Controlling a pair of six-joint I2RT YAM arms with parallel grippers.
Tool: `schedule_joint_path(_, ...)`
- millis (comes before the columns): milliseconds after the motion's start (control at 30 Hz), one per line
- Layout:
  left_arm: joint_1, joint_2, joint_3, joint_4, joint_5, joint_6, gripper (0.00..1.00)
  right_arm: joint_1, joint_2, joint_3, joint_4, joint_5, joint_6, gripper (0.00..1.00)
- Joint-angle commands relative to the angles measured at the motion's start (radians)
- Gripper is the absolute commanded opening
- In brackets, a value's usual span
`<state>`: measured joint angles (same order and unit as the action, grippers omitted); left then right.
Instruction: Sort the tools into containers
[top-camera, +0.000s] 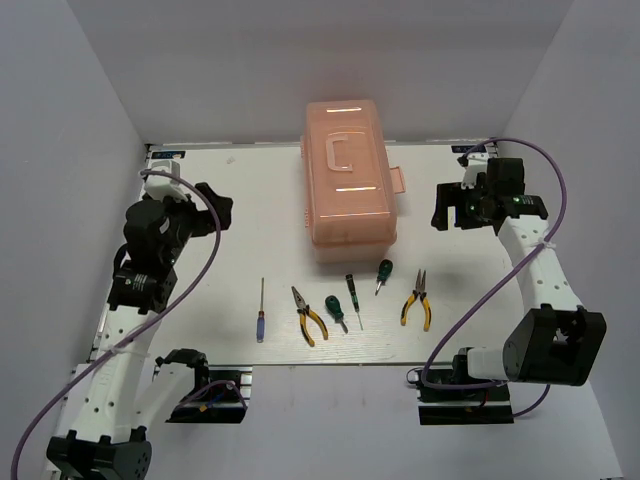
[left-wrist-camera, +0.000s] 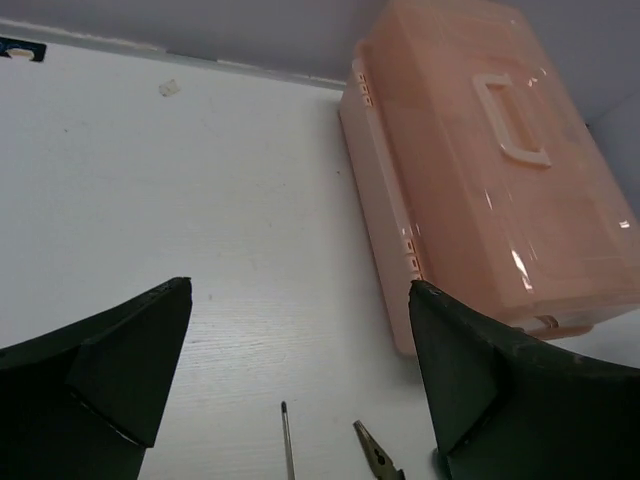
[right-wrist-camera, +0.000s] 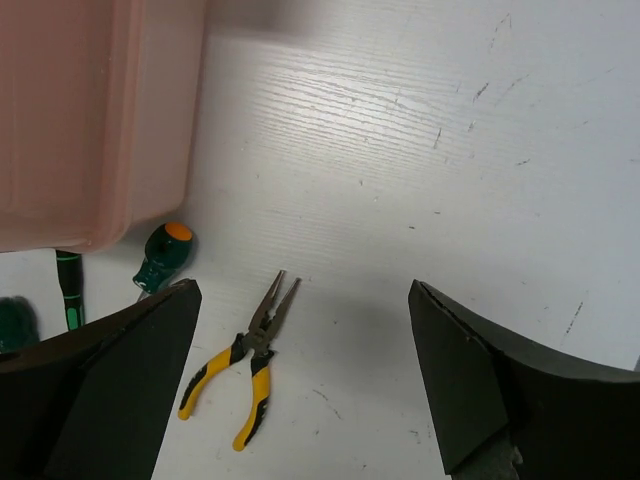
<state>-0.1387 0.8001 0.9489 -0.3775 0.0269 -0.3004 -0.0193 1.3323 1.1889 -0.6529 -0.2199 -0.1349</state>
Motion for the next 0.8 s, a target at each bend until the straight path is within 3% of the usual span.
schedule_joint_path(0, 0.002, 0.048, 0.004, -0.081, 0.093, -0.023, 1.00, 0.001, -0.013, 0.009, 0.026, 0.040, 0.021, 0.90)
schedule_joint_path(100, 0.002, 0.076, 0.004, -0.054, 0.140, -0.032, 1.00, -0.002, -0.025, 0.014, 0.007, 0.001, -0.050, 0.90)
schedule_joint_path(200, -0.010, 0.114, -0.006, -0.008, 0.198, -0.042, 0.97, -0.001, -0.033, 0.023, -0.045, -0.145, -0.199, 0.90)
schedule_joint_path(233, -0.010, 0.148, -0.006, 0.005, 0.221, -0.055, 0.92, -0.001, -0.036, 0.035, -0.054, -0.224, -0.275, 0.82)
schedule_joint_path(267, -0.010, 0.169, -0.016, 0.041, 0.285, -0.066, 0.81, 0.004, -0.032, 0.058, -0.054, -0.228, -0.278, 0.68)
schedule_joint_path(300, -0.019, 0.192, -0.016, 0.060, 0.315, -0.066, 0.64, 0.008, -0.028, 0.072, -0.048, -0.277, -0.281, 0.45)
schedule_joint_path(333, -0.019, 0.220, -0.016, 0.071, 0.341, -0.084, 0.18, 0.013, -0.022, 0.112, -0.036, -0.300, -0.281, 0.00)
schedule_joint_path(367, -0.019, 0.281, -0.003, 0.095, 0.400, -0.104, 0.00, 0.016, -0.009, 0.156, -0.025, -0.317, -0.279, 0.00)
schedule_joint_path(467, -0.031, 0.358, 0.037, 0.106, 0.442, -0.114, 0.00, 0.108, 0.096, 0.342, 0.001, -0.340, -0.228, 0.00)
schedule_joint_path(500, -0.032, 0.384, 0.037, 0.106, 0.443, -0.114, 0.00, 0.123, 0.204, 0.395, -0.005, -0.342, -0.209, 0.00)
schedule_joint_path(533, -0.032, 0.384, 0.053, 0.118, 0.443, -0.114, 0.04, 0.140, 0.244, 0.510, -0.057, -0.340, -0.189, 0.27)
schedule_joint_path(600, -0.042, 0.398, 0.068, 0.129, 0.443, -0.114, 0.28, 0.194, 0.321, 0.674, -0.082, -0.352, -0.051, 0.55)
schedule_joint_path(633, -0.042, 0.410, 0.080, 0.129, 0.443, -0.114, 0.56, 0.214, 0.423, 0.765, -0.077, -0.358, -0.020, 0.68)
schedule_joint_path(700, -0.051, 0.424, 0.091, 0.140, 0.461, -0.114, 0.69, 0.260, 0.488, 0.846, -0.036, -0.371, 0.110, 0.75)
schedule_joint_path(767, -0.052, 0.447, 0.103, 0.152, 0.470, -0.114, 0.76, 0.280, 0.565, 0.868, 0.079, -0.400, 0.222, 0.83)
